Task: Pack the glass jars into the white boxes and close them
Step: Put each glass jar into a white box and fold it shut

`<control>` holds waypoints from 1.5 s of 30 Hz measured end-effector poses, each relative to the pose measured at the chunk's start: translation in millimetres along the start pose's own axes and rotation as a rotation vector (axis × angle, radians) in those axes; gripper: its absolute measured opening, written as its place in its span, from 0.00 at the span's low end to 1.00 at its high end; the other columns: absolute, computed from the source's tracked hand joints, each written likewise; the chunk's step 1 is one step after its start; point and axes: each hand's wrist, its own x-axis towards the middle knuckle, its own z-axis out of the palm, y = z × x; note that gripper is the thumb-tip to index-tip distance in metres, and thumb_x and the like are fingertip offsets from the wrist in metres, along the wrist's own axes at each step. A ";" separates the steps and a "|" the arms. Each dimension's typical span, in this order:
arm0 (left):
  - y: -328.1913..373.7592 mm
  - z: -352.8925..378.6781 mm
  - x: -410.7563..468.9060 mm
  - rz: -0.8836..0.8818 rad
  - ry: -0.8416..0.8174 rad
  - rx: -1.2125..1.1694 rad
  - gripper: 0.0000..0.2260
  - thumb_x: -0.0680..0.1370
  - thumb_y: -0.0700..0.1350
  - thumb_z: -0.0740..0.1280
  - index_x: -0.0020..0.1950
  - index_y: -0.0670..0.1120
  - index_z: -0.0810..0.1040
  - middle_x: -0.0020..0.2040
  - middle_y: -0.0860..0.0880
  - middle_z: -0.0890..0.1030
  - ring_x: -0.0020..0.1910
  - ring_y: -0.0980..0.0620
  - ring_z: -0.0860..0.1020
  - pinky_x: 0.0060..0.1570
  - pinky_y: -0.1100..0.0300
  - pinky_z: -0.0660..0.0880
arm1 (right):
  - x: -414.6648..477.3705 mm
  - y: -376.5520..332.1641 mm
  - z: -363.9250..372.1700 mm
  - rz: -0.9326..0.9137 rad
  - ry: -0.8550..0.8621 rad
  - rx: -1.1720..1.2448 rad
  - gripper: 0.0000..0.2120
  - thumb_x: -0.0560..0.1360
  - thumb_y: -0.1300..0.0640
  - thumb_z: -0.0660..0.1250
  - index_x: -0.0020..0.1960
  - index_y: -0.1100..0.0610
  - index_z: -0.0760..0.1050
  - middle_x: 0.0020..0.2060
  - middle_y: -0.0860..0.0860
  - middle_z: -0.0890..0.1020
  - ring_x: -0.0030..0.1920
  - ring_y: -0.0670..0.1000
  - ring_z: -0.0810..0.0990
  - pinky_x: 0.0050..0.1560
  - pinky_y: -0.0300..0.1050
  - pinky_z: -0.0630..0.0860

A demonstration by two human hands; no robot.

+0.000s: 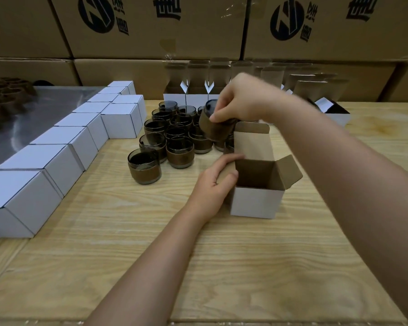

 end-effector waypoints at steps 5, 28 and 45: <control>5.6 1.3 -2.1 -0.016 0.000 0.008 0.15 0.76 0.50 0.58 0.60 0.65 0.73 0.53 0.73 0.76 0.54 0.67 0.75 0.41 0.74 0.71 | -30.8 8.4 -45.2 0.073 -0.065 -0.127 0.07 0.69 0.46 0.73 0.41 0.49 0.79 0.41 0.47 0.79 0.43 0.47 0.77 0.36 0.40 0.67; -2.3 3.6 1.4 0.021 0.041 0.086 0.14 0.75 0.55 0.58 0.59 0.68 0.71 0.56 0.68 0.77 0.60 0.64 0.75 0.57 0.66 0.71 | -73.8 7.6 20.5 0.305 -0.288 -0.398 0.35 0.69 0.48 0.75 0.67 0.60 0.61 0.44 0.53 0.71 0.38 0.51 0.73 0.29 0.43 0.74; -7.2 2.5 2.4 0.038 0.015 0.111 0.17 0.76 0.53 0.58 0.64 0.60 0.71 0.62 0.63 0.75 0.63 0.64 0.72 0.62 0.59 0.71 | -98.4 104.7 48.2 0.311 0.840 0.865 0.09 0.78 0.60 0.62 0.55 0.52 0.77 0.48 0.48 0.82 0.47 0.45 0.80 0.48 0.37 0.76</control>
